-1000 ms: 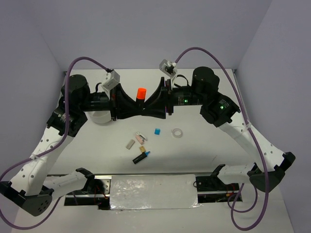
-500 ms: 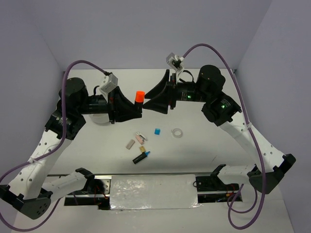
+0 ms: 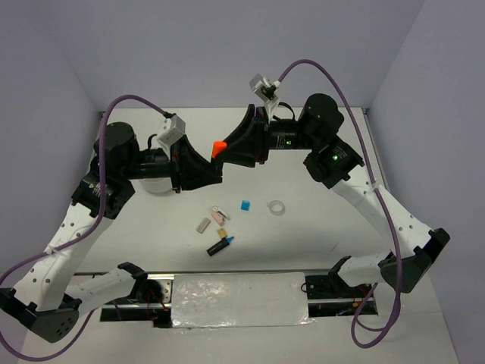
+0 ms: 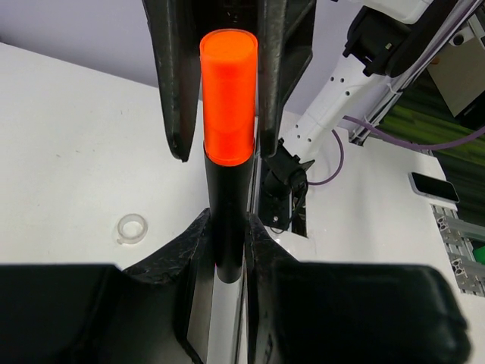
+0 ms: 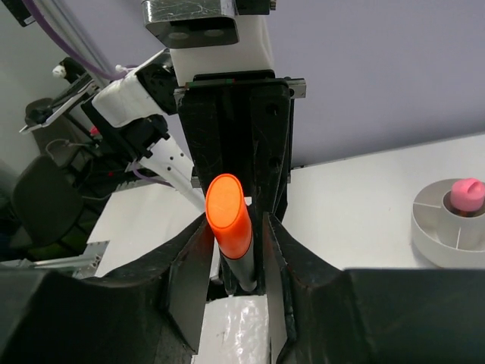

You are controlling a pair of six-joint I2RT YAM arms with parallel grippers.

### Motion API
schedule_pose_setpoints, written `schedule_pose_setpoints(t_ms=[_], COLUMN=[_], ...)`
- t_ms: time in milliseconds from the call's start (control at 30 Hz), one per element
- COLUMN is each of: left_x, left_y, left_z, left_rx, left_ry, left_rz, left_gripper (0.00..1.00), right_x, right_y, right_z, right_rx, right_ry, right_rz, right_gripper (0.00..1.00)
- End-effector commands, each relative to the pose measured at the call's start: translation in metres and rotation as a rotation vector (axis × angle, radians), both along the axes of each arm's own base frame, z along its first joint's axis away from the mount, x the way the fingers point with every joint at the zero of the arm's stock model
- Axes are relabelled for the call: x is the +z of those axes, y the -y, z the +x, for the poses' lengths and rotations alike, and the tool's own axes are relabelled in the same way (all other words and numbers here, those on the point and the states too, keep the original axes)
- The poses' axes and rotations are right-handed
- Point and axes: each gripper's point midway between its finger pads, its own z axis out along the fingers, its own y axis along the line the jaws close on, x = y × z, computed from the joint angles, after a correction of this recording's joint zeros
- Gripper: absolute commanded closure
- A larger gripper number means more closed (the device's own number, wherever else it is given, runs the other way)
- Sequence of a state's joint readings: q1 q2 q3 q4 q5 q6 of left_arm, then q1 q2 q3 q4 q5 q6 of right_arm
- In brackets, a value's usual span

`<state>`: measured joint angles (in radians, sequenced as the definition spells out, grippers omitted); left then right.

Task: Sort the stationery into containers
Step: Place the pen in the storage box.

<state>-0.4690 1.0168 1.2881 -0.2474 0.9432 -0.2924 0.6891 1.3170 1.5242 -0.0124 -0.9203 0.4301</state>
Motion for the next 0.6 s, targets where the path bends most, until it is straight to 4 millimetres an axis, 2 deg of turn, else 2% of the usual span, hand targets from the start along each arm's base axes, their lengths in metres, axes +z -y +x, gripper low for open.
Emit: schedule_pose_setpoints(t_ms=[0,133,167,233,267,333,367,400,433,467,500,533,567], left_x=[0.005,-0.003,-0.002,-0.011,-0.011,-0.02,-0.02,-0.025,-0.031,-0.029,-0.033,-0.038,-0.038], left_y=[0.001,0.002,0.001,0.001,0.0,-0.002,-0.005,-0.014,-0.02,-0.028,-0.048,-0.061,-0.078], left_z=[0.001,0.008,0.009,0.011,0.012,0.019,0.025,0.048,0.056,0.066,0.089,0.096,0.104], left_rx=[0.001,0.016,0.023,0.027,0.033,0.076,0.123,0.274,0.342,0.423,0.61,0.715,0.832], left_ry=[0.023,0.01,0.012,-0.007,-0.008,-0.036,-0.044,-0.055,-0.09,-0.096,-0.106,-0.158,-0.183], left_rz=[-0.007,0.028,0.034,0.069,0.077,0.114,0.123,0.156,0.181,0.192,0.222,0.232,0.24], left_gripper=[1.0,1.0,1.0,1.0,1.0,0.9,0.81,0.49,0.02,0.01,0.01,0.01,0.01], right_x=[0.022,0.022,0.024,0.023,0.025,0.024,0.024,0.022,0.02,0.014,0.011,0.006,-0.004], right_y=[0.002,-0.003,-0.003,-0.004,-0.004,-0.004,-0.004,-0.003,-0.001,-0.001,0.002,0.004,0.01], right_z=[-0.006,0.002,0.004,0.009,0.011,0.023,0.027,0.034,0.045,0.062,0.074,0.088,0.118], right_rx=[0.032,0.011,0.008,0.009,0.006,-0.017,-0.026,-0.046,-0.083,-0.149,-0.203,-0.263,-0.407], right_ry=[0.074,0.076,0.088,0.084,0.087,0.08,0.081,0.08,0.077,0.063,0.051,0.033,-0.019], right_rz=[0.057,0.064,0.072,0.08,0.094,0.101,0.11,0.109,0.107,0.108,0.112,0.117,0.136], right_gripper=[0.61,0.69,0.77,0.83,0.99,1.0,1.0,1.0,1.0,1.0,1.0,1.0,1.0])
